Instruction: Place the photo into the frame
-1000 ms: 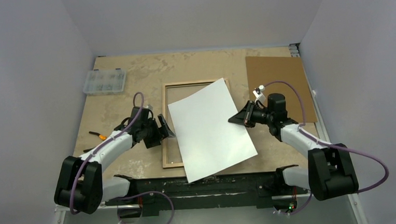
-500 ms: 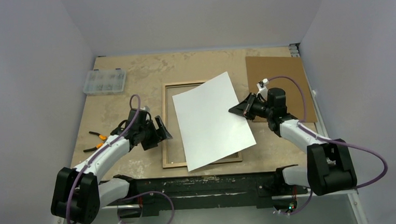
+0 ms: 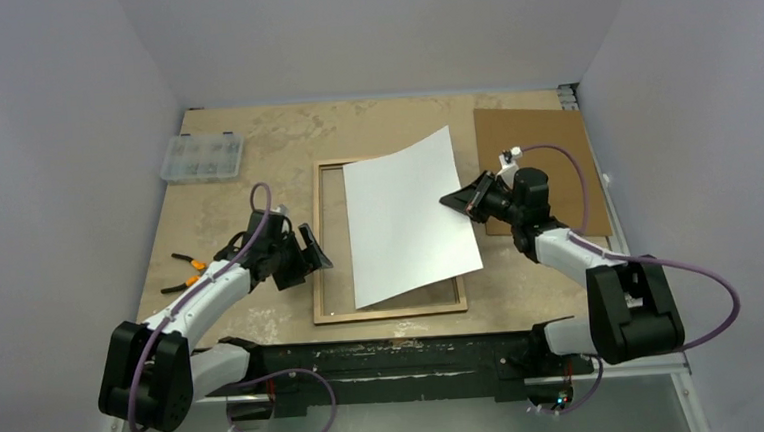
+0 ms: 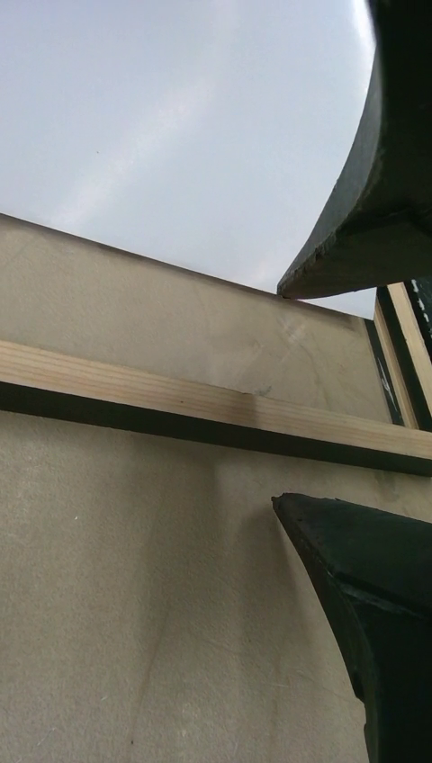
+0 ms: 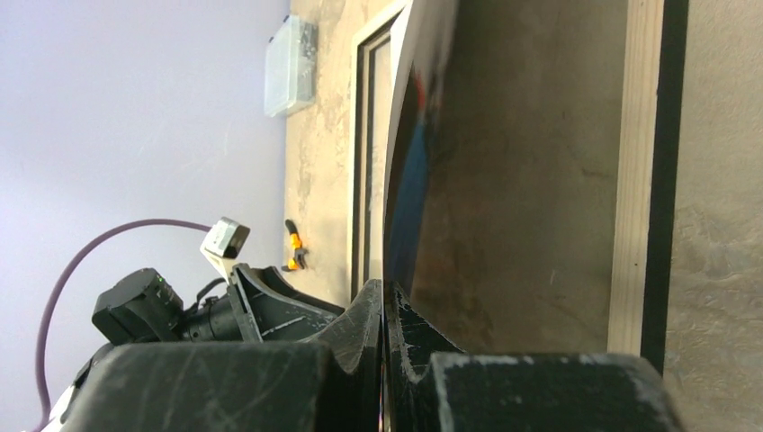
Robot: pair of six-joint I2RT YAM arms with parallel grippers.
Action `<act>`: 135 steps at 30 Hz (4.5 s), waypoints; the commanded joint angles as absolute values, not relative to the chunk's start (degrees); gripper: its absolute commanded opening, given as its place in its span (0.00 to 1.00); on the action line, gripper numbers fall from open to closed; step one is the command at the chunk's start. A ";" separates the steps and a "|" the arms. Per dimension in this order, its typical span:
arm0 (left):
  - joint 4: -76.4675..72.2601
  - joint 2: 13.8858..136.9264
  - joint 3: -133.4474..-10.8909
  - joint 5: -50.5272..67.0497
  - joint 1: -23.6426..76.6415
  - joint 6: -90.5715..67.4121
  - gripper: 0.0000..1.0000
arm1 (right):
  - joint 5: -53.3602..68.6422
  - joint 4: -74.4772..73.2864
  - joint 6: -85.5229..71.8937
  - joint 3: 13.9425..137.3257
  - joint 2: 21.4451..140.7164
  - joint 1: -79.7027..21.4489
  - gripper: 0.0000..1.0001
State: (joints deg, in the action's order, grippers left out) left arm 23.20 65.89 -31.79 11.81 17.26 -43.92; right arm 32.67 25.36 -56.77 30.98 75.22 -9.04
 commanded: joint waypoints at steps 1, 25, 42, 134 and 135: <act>21.19 66.56 -31.07 12.68 16.83 -44.39 0.77 | 30.95 31.57 -58.66 31.99 78.16 -11.21 0.00; 19.53 68.09 -30.67 13.63 16.89 -44.30 0.76 | 21.29 45.78 -64.56 23.30 84.88 -21.22 0.00; 19.86 67.20 -30.38 13.93 16.90 -44.36 0.76 | 20.66 16.22 -49.40 38.16 87.53 -22.58 0.83; 25.31 63.91 -49.67 2.99 32.97 -47.60 1.00 | 11.49 -18.36 -31.56 53.12 100.30 -4.31 0.98; 25.21 63.96 -49.60 2.99 33.00 -47.61 1.00 | 12.31 -17.99 -31.93 53.46 101.43 -5.85 0.98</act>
State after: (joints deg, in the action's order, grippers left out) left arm 27.33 63.88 -47.79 2.79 32.80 -47.40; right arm 1.30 -22.55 -30.76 54.92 94.19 -0.93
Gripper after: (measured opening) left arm 0.998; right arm 0.983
